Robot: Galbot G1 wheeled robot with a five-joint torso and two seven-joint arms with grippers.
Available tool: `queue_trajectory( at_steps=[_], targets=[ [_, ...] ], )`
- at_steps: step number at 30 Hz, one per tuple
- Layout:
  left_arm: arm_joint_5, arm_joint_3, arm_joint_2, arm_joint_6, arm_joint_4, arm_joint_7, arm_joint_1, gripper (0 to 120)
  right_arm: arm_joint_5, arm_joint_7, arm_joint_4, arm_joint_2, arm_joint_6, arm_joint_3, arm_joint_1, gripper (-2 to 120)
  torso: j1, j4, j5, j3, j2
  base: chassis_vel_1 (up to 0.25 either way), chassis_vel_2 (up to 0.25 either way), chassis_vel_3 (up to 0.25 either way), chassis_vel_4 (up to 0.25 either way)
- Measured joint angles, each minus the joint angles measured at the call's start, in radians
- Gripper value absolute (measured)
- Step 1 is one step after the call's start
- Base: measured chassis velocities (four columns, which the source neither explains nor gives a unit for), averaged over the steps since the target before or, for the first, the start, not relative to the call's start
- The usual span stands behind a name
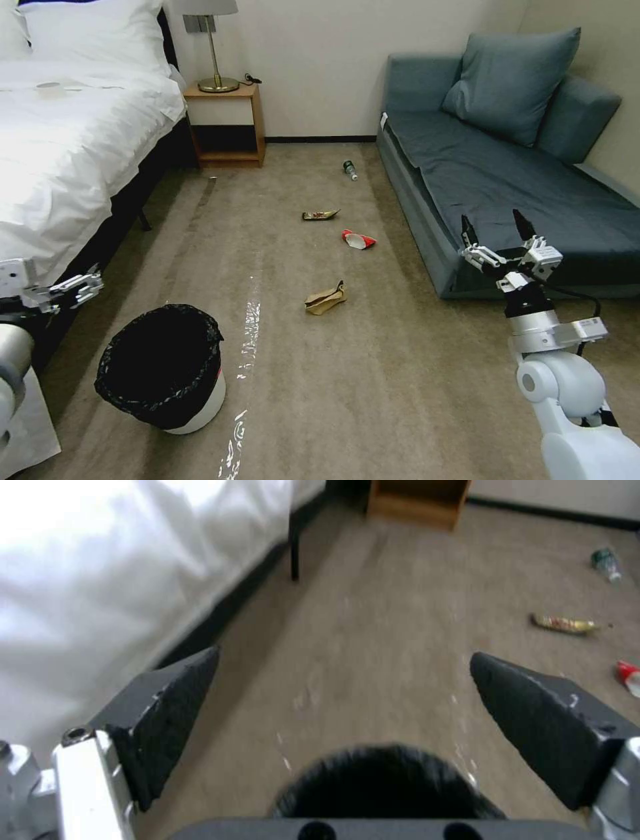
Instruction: Pick up the trash bin, then pick up the garbage on the floor and place it into the trash bin.
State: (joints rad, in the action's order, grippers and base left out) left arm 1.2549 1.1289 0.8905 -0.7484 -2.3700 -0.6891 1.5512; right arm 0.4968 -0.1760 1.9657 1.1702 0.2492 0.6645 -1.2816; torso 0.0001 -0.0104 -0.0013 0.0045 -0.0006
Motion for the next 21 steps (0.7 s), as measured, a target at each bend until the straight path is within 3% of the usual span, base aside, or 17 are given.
queue_trajectory(
  at_steps=[2, 4, 10, 13, 16, 18, 21],
  targets=[
    [0.046, 0.000, -0.014, 0.000, 0.019, -0.014, -0.001, 100, -0.003, 0.000, -0.005, 0.003, 0.002, -0.006, 0.001, 100, 0.000, 0.0000, 0.0001, 0.000, 0.000, 0.000, 0.000, 0.000, 0.000],
    [0.109, -0.016, -0.038, 0.001, 0.073, -0.066, -0.003, 100, -0.013, 0.001, -0.020, 0.013, 0.010, -0.020, 0.002, 100, 0.000, -0.0002, 0.0002, 0.000, 0.000, 0.000, 0.000, 0.000, 0.000],
    [0.132, -0.034, -0.051, 0.005, 0.108, -0.085, 0.018, 100, -0.027, 0.003, -0.038, 0.025, 0.019, -0.045, 0.005, 100, 0.000, 0.0001, 0.0003, 0.000, 0.000, 0.000, 0.000, 0.000, 0.000],
    [0.210, -0.060, -0.033, 0.008, 0.081, -0.135, 0.070, 100, -0.044, 0.004, -0.055, 0.033, 0.028, -0.077, 0.008, 100, 0.000, 0.0000, 0.0003, 0.000, 0.000, 0.000, 0.000, 0.000, 0.000],
    [0.263, -0.077, -0.010, 0.008, 0.070, -0.177, 0.081, 100, -0.051, 0.004, -0.060, 0.036, 0.031, -0.089, 0.009, 100, 0.000, 0.0002, 0.0002, 0.000, 0.000, 0.000, 0.000, 0.000, 0.000],
    [0.347, -0.098, 0.022, 0.009, 0.063, -0.257, 0.080, 100, -0.059, 0.004, -0.067, 0.038, 0.033, -0.102, 0.010, 100, 0.000, 0.0001, 0.0002, 0.000, 0.000, 0.000, 0.000, 0.000, 0.000],
    [0.377, -0.107, 0.038, 0.011, 0.063, -0.294, 0.079, 100, -0.063, 0.004, -0.072, 0.039, 0.034, -0.108, 0.010, 100, 0.000, -0.0001, 0.0002, 0.000, 0.000, 0.000, 0.000, 0.000, 0.000]
  ],
)
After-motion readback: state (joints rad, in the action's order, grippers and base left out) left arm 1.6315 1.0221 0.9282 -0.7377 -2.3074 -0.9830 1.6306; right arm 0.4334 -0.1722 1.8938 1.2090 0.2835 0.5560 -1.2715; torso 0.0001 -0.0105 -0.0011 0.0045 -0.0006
